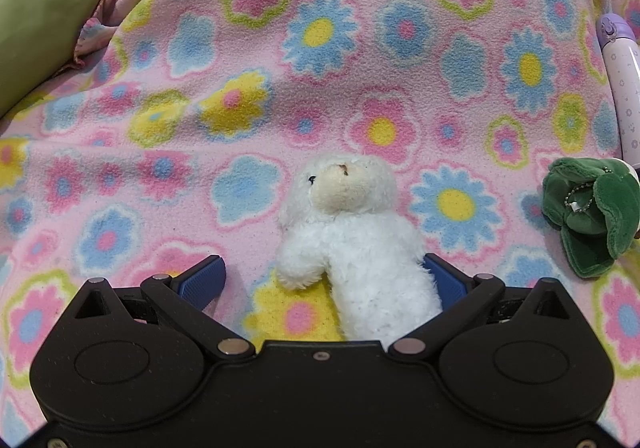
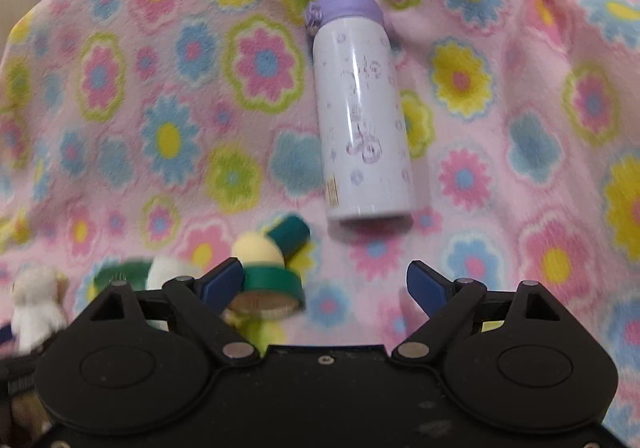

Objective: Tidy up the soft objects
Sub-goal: 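Grasp the white plush lamb with left tool while right tool grasps the green tape roll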

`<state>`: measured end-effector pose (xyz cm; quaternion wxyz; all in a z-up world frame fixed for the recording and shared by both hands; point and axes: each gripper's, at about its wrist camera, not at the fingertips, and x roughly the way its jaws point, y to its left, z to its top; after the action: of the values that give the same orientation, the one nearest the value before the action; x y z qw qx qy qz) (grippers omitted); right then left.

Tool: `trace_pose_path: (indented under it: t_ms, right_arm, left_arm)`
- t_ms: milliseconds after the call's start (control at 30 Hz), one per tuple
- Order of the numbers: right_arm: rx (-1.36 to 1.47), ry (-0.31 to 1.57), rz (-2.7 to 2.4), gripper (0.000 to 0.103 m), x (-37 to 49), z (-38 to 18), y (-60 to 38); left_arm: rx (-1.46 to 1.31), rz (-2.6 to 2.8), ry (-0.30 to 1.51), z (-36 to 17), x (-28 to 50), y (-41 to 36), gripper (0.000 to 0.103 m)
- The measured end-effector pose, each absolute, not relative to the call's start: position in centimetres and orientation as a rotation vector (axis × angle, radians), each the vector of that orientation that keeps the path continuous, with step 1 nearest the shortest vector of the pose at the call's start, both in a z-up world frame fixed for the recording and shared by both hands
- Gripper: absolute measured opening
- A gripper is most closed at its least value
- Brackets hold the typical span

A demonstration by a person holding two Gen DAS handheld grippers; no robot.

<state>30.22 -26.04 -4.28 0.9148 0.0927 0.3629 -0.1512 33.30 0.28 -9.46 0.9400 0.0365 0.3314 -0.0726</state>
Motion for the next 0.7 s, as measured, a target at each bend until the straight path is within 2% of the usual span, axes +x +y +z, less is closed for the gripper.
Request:
trace_pose_path:
  t_ms: [233, 467, 700]
  right_arm:
    - [0.132, 0.788, -0.28, 0.091, 28.0, -5.6, -25.0]
    - [0.083, 0.811, -0.233, 0.093, 29.6, -7.2, -24.0]
    - [-0.11, 0.736, -0.179, 0.098, 30.7, -8.5, -22.2]
  left_arm:
    - [0.075, -0.148, 0.676, -9.4, 33.3, 0.3, 0.101]
    - [0.073, -0.149, 0.677, -9.5, 33.3, 0.3, 0.101]
    - [0.073, -0.149, 0.676, -9.5, 33.3, 0.3, 0.101]
